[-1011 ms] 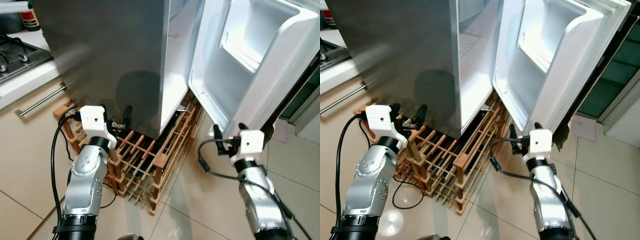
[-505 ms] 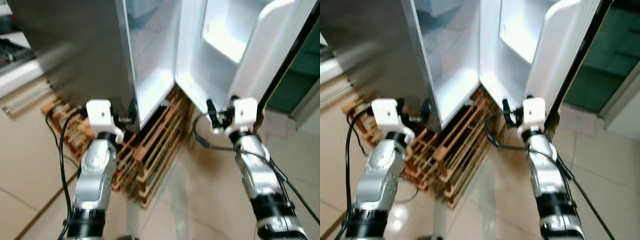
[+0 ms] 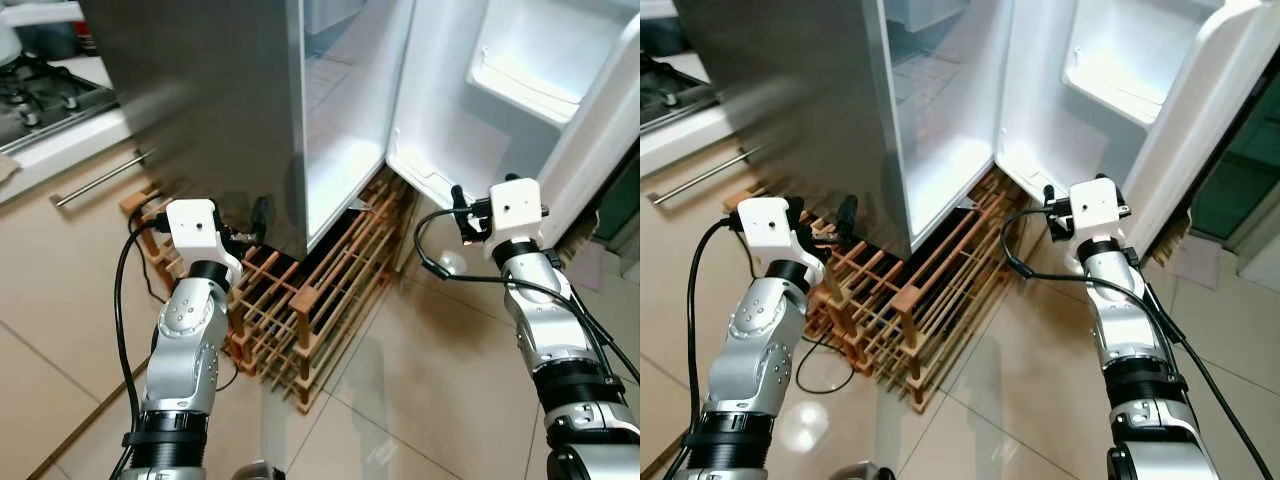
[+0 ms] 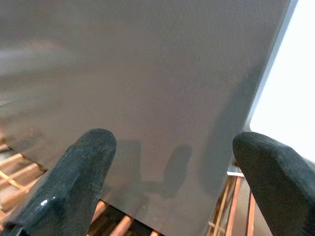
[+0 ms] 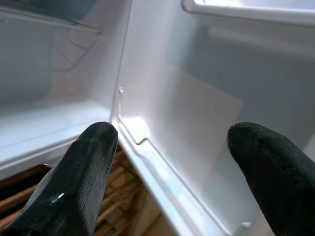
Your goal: Restocking fridge
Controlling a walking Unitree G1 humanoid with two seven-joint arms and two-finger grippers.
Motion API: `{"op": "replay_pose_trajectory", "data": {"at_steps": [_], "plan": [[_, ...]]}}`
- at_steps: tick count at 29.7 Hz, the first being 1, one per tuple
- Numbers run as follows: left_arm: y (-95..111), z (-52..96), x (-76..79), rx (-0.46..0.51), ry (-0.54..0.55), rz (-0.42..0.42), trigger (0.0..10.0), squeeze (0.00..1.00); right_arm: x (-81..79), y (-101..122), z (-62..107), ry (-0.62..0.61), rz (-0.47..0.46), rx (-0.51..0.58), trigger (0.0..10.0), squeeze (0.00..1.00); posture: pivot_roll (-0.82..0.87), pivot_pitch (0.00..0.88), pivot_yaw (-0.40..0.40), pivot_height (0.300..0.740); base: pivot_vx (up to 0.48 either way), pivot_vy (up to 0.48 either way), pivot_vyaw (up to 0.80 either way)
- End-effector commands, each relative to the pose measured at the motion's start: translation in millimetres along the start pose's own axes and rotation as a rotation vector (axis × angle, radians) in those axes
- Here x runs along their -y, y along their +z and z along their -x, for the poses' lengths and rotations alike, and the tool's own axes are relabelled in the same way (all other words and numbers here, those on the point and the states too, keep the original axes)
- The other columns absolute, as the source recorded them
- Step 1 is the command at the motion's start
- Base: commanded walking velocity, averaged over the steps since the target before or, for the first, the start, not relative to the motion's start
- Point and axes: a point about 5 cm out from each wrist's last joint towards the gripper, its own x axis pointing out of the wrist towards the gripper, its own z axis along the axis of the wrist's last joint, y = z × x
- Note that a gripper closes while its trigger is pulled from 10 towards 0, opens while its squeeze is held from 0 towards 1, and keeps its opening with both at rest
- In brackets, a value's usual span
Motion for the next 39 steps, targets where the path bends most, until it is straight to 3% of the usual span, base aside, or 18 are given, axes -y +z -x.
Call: {"op": "replay_pose_trajectory", "data": {"at_steps": [1, 8, 18, 22, 30, 37, 39], "plan": [[-1.5, -2.6, 0.4, -0.014, 0.011, -0.030, 10.0, 0.00, -3.0, 8.8, -5.8, 0.020, -0.020, 0.033, 10.0, 0.00, 0.03, 0.000, 0.036, 0.740, 0.000, 0.000, 0.00], [-2.3, -3.0, -0.3, -0.018, 0.024, -0.025, 10.0, 0.00, -6.6, 9.8, -12.3, 0.061, -0.011, 0.024, 10.0, 0.00, 0.04, 0.000, 0.033, 0.740, 0.000, -0.271, 0.00], [-4.0, -1.8, -3.6, -0.025, 0.070, -0.005, 10.0, 0.00, -13.8, 13.8, -20.2, 0.217, -0.002, 0.005, 10.0, 0.00, 0.04, 0.000, 0.024, 0.740, 0.000, -0.470, 0.00], [-0.1, -4.3, -12.2, -0.003, 0.135, -0.013, 10.0, 0.00, 3.5, 12.4, -24.7, 0.203, 0.029, -0.018, 10.0, 0.00, 0.04, 0.000, 0.032, 0.740, 0.000, 0.000, 0.00], [-4.5, -5.8, -14.5, -0.037, 0.155, -0.036, 10.0, 0.00, 15.7, 3.5, -24.9, 0.213, 0.052, -0.072, 10.0, 0.00, 0.04, 0.000, 0.038, 0.740, 0.000, 0.000, 0.00], [-3.5, -9.6, -16.4, -0.039, 0.153, -0.039, 10.0, 0.00, 43.6, -10.9, -17.5, 0.126, 0.126, -0.151, 10.0, 0.00, 0.04, 0.000, 0.042, 0.740, 0.000, 0.000, 0.00], [-3.1, -11.1, -16.5, -0.039, 0.147, -0.039, 10.0, 0.00, 57.9, -16.4, -12.4, 0.083, 0.154, -0.190, 10.0, 0.00, 0.03, 0.000, 0.049, 0.740, 0.000, 0.000, 0.00]]}}
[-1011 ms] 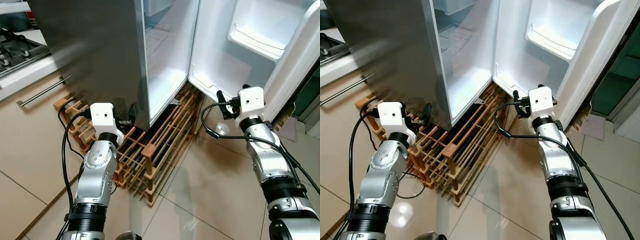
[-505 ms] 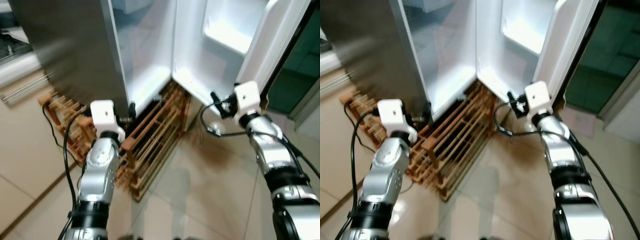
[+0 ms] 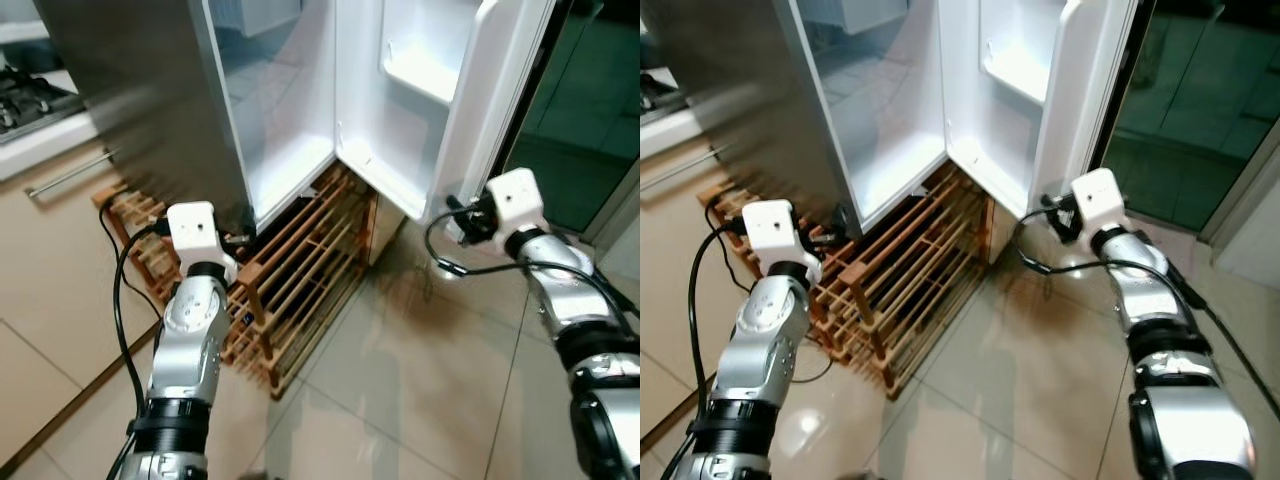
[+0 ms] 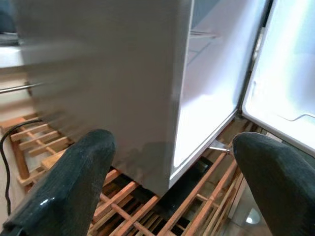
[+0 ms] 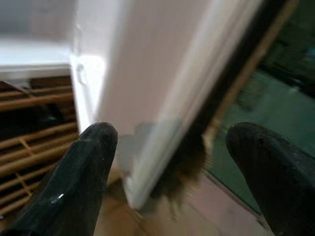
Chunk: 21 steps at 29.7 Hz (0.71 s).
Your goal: Restocking fridge
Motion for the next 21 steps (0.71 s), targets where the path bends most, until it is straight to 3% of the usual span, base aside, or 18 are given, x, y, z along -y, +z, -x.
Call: {"op": "replay_pose_trajectory", "data": {"at_steps": [1, 5, 8, 11, 12, 13, 14, 16, 19, 21], "plan": [[6.0, -4.8, 2.1, 0.014, -0.008, -0.007, 10.0, 0.00, 7.5, -0.2, 0.9, -0.027, 0.017, -0.010, 10.0, 0.00, 0.03, 0.000, 0.049, 0.740, 0.000, 0.000, 0.00], [9.2, -9.4, 3.9, 0.023, -0.019, -0.014, 10.0, 0.00, 38.1, -10.5, 11.7, -0.174, 0.017, -0.075, 10.0, 0.00, 0.03, 0.000, 0.050, 0.740, 0.000, 0.000, 0.00], [12.1, -10.8, 9.4, 0.035, -0.056, -0.043, 10.0, 0.00, 41.6, -4.7, 11.9, -0.195, -0.073, -0.017, 10.0, 0.00, 0.03, 0.000, 0.042, 0.740, 0.000, 0.000, 0.00], [17.9, -9.2, 10.8, 0.073, -0.077, -0.060, 10.0, 0.00, 19.2, 8.2, 10.3, -0.150, -0.228, 0.126, 10.0, 0.00, 0.03, 0.000, 0.044, 0.740, 0.000, 0.000, 0.00], [17.9, -9.2, 10.8, 0.073, -0.077, -0.060, 10.0, 0.00, 19.2, 8.2, 10.3, -0.150, -0.228, 0.126, 10.0, 0.00, 0.03, 0.000, 0.044, 0.740, 0.000, 0.000, 0.00], [17.5, -7.4, 7.0, 0.074, -0.069, -0.072, 10.0, 0.00, -5.2, 12.3, 16.9, -0.119, -0.280, 0.186, 10.0, 0.00, 0.03, 0.000, 0.040, 0.740, 0.000, 0.000, 0.00], [16.3, -6.8, 4.5, 0.068, -0.061, -0.076, 10.0, 0.00, -18.0, 13.8, 21.4, -0.097, -0.282, 0.204, 10.0, 0.00, 0.03, 0.000, 0.040, 0.740, 0.000, 0.000, 0.00], [4.5, -7.5, -9.7, -0.013, 0.029, -0.044, 10.0, 0.00, -46.8, 15.0, 33.0, -0.107, -0.345, 0.229, 10.0, 0.00, 0.02, 0.000, 0.037, 0.740, 0.000, 0.000, 0.00], [-17.2, -8.4, -28.7, -0.170, 0.179, 0.050, 10.0, 0.00, -73.7, 14.3, 41.3, -0.111, -0.381, 0.226, 10.0, 0.00, 0.03, 0.000, 0.033, 0.740, 0.000, 0.000, 0.00], [-26.2, -8.7, -34.7, -0.220, 0.227, 0.088, 10.0, 0.00, -89.2, 9.3, 44.0, -0.097, -0.412, 0.216, 10.0, 0.00, 0.02, 0.000, 0.031, 0.740, 0.000, 0.000, 0.00]]}}
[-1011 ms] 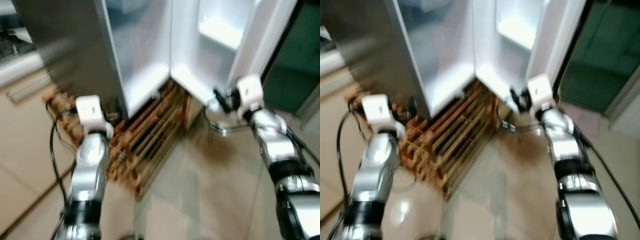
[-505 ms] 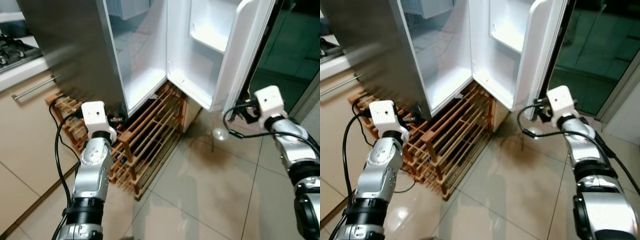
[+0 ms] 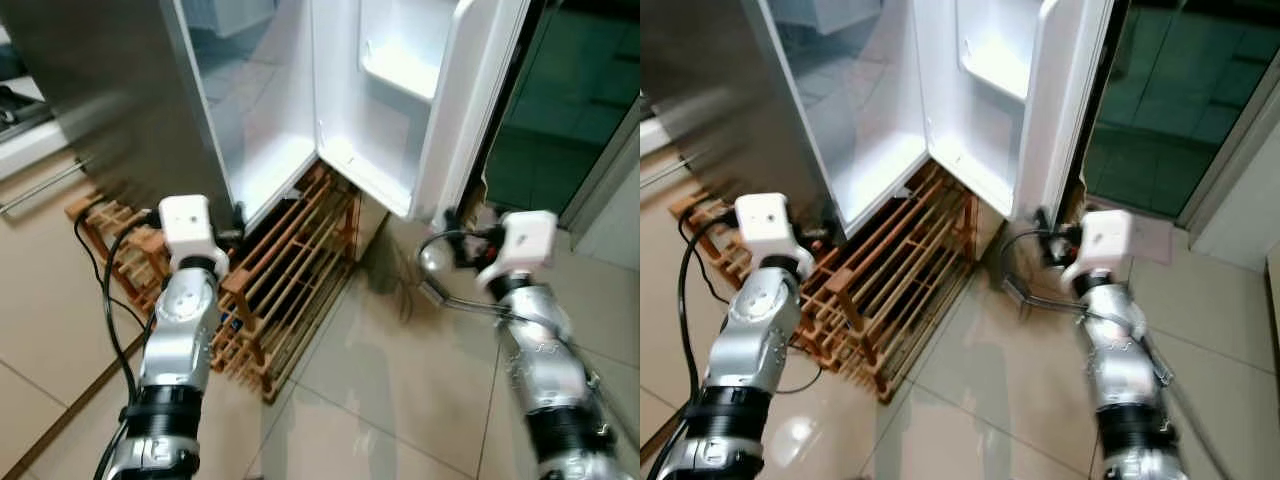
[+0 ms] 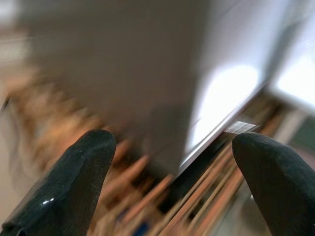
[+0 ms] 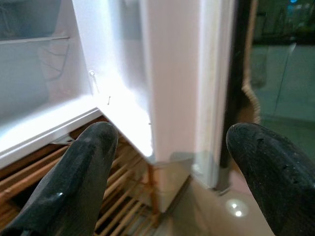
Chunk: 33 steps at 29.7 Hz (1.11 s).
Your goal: Restocking fridge
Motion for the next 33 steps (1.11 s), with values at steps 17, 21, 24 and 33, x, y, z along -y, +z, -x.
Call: {"op": "replay_pose_trajectory", "data": {"at_steps": [17, 21, 24, 33], "plan": [[37.6, 27.9, 58.4, 0.298, -0.300, -0.130, 10.0, 0.00, -40.1, -8.0, 0.0, 0.096, -0.026, -0.046, 10.0, 0.00, 0.12, 0.008, 0.003, 0.740, 0.000, 0.000, 0.48], [31.7, 26.5, 50.2, 0.270, -0.257, -0.139, 10.0, 0.00, -32.8, -3.8, -5.9, 0.081, -0.001, -0.031, 10.0, 0.00, 0.13, 0.008, -0.012, 0.740, 0.000, 0.000, 0.45], [21.6, 21.9, 34.6, 0.224, -0.202, -0.139, 10.0, 0.00, -24.7, -1.6, -9.3, 0.064, 0.015, -0.030, 10.0, 0.00, 0.13, 0.005, -0.017, 0.740, 0.000, 0.000, 0.43], [-25.7, 23.3, -55.4, 0.074, -0.095, -0.335, 10.0, 0.00, 14.2, -15.1, 30.1, -0.050, 0.093, -0.042, 10.0, 0.00, 0.11, 0.000, -0.025, 0.740, 0.000, 0.000, 0.44]]}}
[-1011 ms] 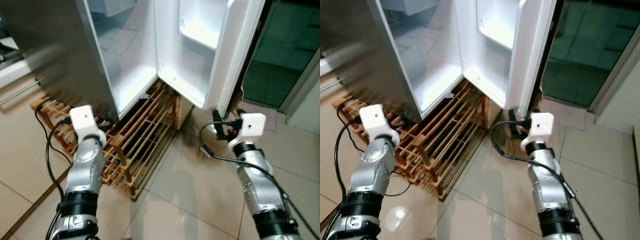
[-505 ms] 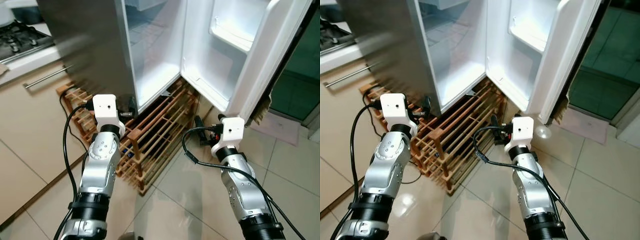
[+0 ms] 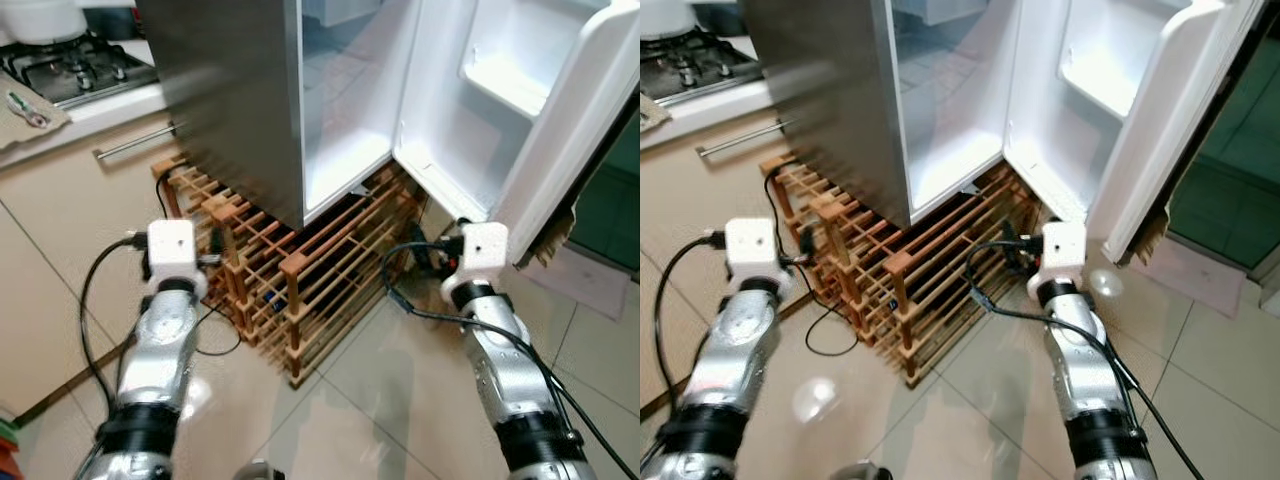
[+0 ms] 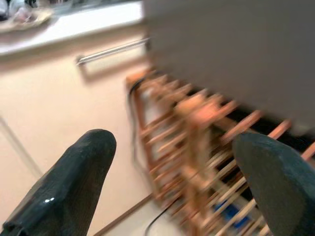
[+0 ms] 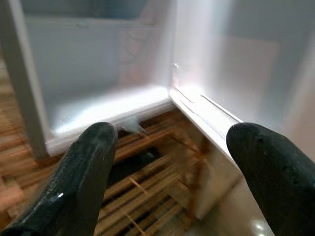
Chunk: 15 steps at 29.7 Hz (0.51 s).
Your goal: Restocking fridge
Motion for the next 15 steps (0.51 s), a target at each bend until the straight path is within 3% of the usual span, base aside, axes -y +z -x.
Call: {"op": "replay_pose_trajectory", "data": {"at_steps": [1, 3, 4, 6, 8, 10, 11, 15], "plan": [[-9.9, 12.9, -3.5, 0.005, -0.088, -0.001, 10.0, 0.00, 14.3, -6.9, 20.4, -0.046, 0.030, -0.008, 10.0, 0.00, 0.11, 0.000, -0.022, 0.740, 0.000, 0.000, 0.44], [-10.8, 17.1, -2.2, 0.012, -0.116, -0.002, 10.0, 0.00, 15.0, -8.6, 26.1, -0.047, 0.038, -0.010, 10.0, 0.00, 0.11, 0.000, -0.021, 0.740, 0.000, 0.000, 0.44], [-8.9, 31.2, 7.3, 0.043, -0.202, 0.016, 10.0, 0.00, 12.4, -13.2, 42.0, -0.031, 0.054, -0.013, 10.0, 0.00, 0.09, 0.000, -0.020, 0.740, 0.000, 0.000, 0.44], [-5.3, 45.4, 15.1, 0.076, -0.269, 0.028, 10.0, 0.00, 9.4, -17.1, 53.0, -0.032, 0.045, -0.025, 10.0, 0.00, 0.09, 0.000, -0.018, 0.740, 0.000, 0.000, 0.43], [-2.7, 51.1, 18.2, 0.089, -0.270, 0.061, 10.0, 0.00, 5.2, -20.7, 57.2, -0.027, 0.038, -0.037, 10.0, 0.00, 0.08, 0.000, -0.017, 0.740, 0.000, 0.000, 0.43], [-1.8, 51.7, 18.8, 0.095, -0.267, 0.077, 10.0, 0.00, 4.2, -20.9, 58.1, -0.026, 0.040, -0.038, 10.0, 0.00, 0.08, 0.000, -0.017, 0.740, 0.000, 0.000, 0.43], [6.0, 47.6, 22.1, 0.119, -0.244, 0.135, 10.0, 0.00, 0.2, -21.1, 56.1, -0.017, 0.035, -0.040, 10.0, 0.00, 0.08, 0.000, -0.017, 0.740, 0.371, 0.000, 0.43], [21.2, 40.2, 26.0, 0.155, -0.215, 0.178, 10.0, 0.00, -4.1, -18.5, 51.1, 0.003, 0.034, -0.032, 10.0, 0.00, 0.09, 0.000, -0.021, 0.740, 0.452, 0.000, 0.43]]}}
